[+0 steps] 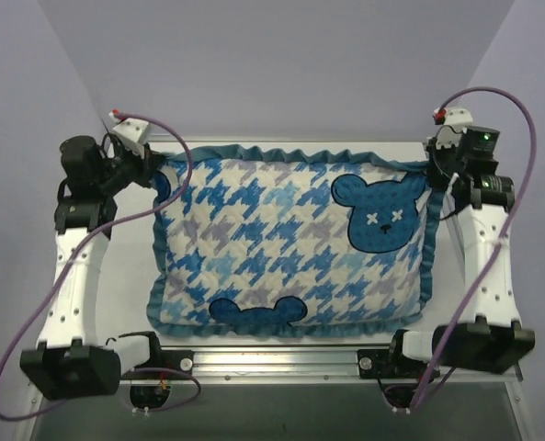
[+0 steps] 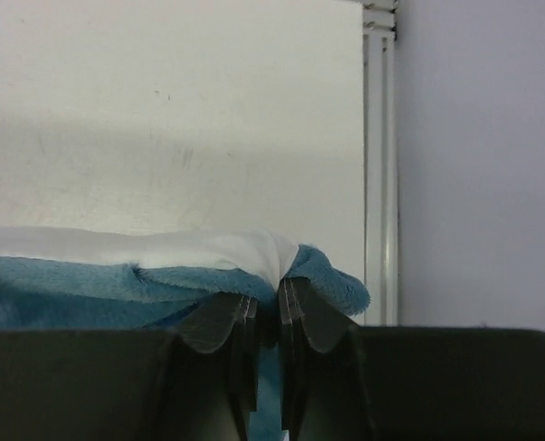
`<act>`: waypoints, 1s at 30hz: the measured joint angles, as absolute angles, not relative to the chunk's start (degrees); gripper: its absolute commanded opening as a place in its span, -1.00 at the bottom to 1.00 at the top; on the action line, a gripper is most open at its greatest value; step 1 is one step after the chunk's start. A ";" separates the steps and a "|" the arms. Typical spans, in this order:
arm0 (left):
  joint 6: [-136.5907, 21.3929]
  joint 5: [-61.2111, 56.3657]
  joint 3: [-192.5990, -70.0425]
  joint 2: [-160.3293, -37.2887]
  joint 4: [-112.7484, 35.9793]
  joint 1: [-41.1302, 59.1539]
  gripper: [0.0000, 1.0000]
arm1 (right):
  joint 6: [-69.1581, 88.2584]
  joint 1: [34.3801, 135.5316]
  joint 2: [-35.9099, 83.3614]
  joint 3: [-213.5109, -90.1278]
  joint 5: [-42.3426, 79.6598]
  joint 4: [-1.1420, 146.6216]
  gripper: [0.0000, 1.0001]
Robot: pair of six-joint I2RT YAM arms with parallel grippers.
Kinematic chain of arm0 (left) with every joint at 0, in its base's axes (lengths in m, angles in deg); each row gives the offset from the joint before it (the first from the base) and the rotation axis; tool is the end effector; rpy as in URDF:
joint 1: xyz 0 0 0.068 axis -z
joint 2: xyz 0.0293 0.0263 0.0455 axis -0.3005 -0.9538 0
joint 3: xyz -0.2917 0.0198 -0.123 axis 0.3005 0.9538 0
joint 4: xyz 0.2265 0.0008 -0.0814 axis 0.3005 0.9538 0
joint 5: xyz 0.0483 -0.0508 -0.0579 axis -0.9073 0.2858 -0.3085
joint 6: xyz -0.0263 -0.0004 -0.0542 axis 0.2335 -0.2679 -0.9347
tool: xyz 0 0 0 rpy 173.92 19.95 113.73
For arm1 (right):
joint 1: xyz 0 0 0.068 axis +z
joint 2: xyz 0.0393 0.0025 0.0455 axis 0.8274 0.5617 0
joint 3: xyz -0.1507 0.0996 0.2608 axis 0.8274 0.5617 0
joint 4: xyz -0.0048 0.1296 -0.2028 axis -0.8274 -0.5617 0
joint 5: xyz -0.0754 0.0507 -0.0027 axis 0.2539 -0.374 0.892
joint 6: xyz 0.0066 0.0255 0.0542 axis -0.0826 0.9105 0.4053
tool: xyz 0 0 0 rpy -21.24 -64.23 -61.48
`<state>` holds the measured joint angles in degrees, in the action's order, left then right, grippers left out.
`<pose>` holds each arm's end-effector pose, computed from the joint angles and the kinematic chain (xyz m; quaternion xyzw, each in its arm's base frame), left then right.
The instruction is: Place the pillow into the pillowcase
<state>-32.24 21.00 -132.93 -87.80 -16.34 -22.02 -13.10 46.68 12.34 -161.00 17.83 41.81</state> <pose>0.2074 -0.0071 0.4677 0.2335 0.7235 -0.1095 0.6404 0.2234 -0.0292 0.4867 -0.0908 0.7946 -0.0714 0.5960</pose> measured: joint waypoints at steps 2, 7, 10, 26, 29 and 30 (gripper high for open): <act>-32.30 20.69 -132.78 -94.34 -18.81 -21.08 -1.00 | -12.51 46.99 20.14 -161.07 17.28 44.98 -1.00; -33.13 15.25 -143.55 -119.17 -19.96 -19.49 0.14 | -10.17 47.75 46.59 -178.29 18.62 46.09 0.56; -34.86 8.17 -159.68 -133.00 -15.68 -20.80 0.78 | -10.13 46.59 62.06 -200.96 21.35 44.21 0.88; -39.89 10.27 -146.11 -117.84 3.88 -21.59 0.95 | -11.15 43.47 31.96 -157.74 5.70 29.13 1.00; -41.59 9.24 -139.62 -118.16 6.50 -20.19 0.95 | -10.13 43.51 31.79 -152.19 1.85 28.08 1.00; -42.31 8.63 -136.82 -118.16 8.36 -19.49 0.95 | -9.58 43.51 31.79 -150.03 0.52 27.67 1.00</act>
